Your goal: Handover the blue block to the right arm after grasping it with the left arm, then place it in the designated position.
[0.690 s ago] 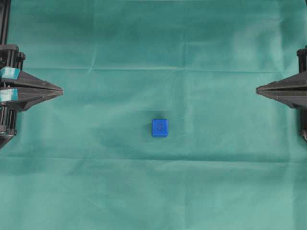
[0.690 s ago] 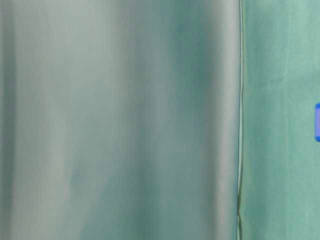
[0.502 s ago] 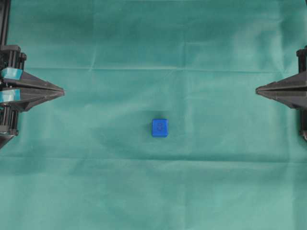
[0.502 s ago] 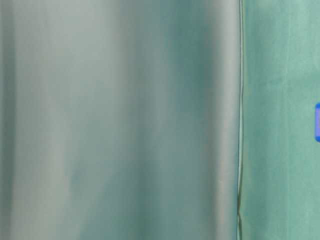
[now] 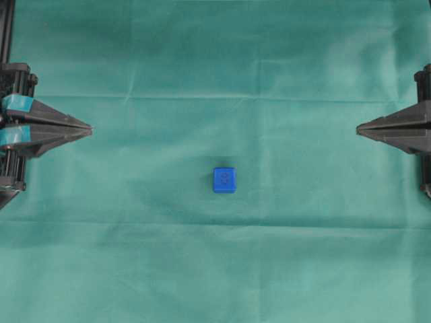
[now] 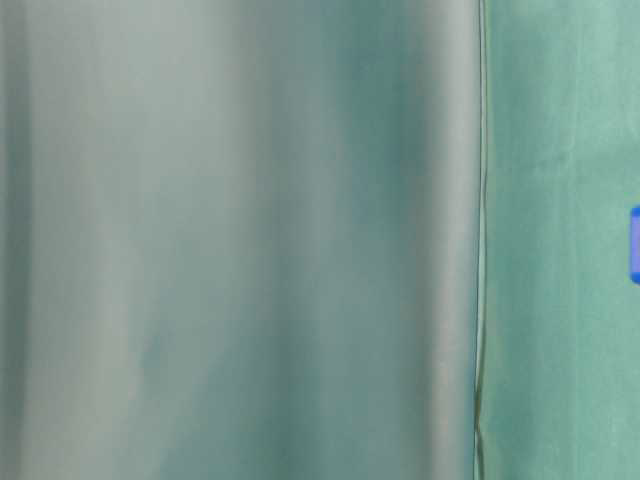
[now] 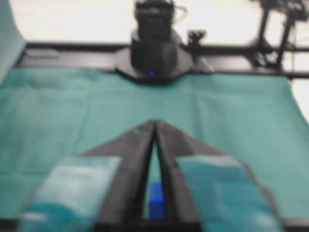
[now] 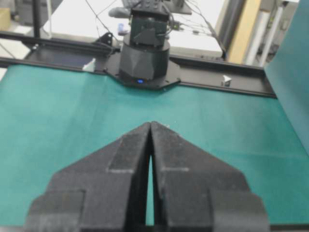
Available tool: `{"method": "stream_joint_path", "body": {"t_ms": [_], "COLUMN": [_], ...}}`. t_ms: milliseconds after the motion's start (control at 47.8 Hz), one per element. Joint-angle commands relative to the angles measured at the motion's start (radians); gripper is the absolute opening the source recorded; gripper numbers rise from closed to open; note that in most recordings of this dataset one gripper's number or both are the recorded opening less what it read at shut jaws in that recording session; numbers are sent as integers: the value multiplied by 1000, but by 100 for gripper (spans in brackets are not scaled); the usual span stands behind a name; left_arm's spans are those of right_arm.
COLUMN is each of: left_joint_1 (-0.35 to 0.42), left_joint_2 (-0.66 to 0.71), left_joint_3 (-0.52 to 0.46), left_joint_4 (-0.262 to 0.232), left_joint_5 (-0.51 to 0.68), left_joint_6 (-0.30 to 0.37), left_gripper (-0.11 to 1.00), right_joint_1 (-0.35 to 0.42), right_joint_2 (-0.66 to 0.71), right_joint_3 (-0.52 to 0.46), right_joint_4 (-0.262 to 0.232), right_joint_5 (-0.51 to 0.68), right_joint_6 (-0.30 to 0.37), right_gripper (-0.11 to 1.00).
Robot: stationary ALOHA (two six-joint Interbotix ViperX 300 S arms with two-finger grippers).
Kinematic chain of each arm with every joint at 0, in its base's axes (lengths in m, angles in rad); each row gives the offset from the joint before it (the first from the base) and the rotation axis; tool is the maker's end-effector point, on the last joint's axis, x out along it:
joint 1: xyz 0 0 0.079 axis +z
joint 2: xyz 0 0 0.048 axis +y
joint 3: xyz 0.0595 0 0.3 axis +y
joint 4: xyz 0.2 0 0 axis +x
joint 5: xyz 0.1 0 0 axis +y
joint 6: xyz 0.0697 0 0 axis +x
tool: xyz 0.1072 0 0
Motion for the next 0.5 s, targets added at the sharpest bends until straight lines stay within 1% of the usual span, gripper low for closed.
{"method": "stream_joint_path", "body": {"t_ms": [0, 42, 105, 188, 272, 335, 377, 418, 481], "left_joint_1": [3, 3, 3, 3, 3, 3, 3, 3, 3], "left_joint_2": [8, 8, 6, 8, 6, 6, 5, 5, 5], "left_joint_3": [-25, -25, -26, -26, -28, -28, -28, -28, -29], "left_joint_4": [2, 2, 2, 2, 2, 2, 2, 2, 2], "left_joint_5": [-8, -6, -6, -5, 3, 8, 9, 9, 9], "left_joint_6": [-2, -2, 0, 0, 0, 2, 2, 0, 2], "left_gripper": [21, 31, 49, 73, 91, 99, 100, 100, 100], "right_joint_1": [-2, -2, -2, -2, -3, -9, -14, -15, -17], "right_joint_2": [0, 0, 0, 3, 5, 5, 6, 6, 6], "right_joint_3": [-29, -32, -35, -40, -43, -44, -44, -46, -46], "right_joint_4": [3, 6, 15, 26, 21, 20, 20, 20, 21], "right_joint_5": [-3, -3, -5, -3, -9, -11, -9, -9, -9], "right_joint_6": [2, 3, 3, 5, 2, 2, 2, 2, 3], "right_gripper": [1, 3, 14, 39, 64, 81, 89, 93, 94]}}
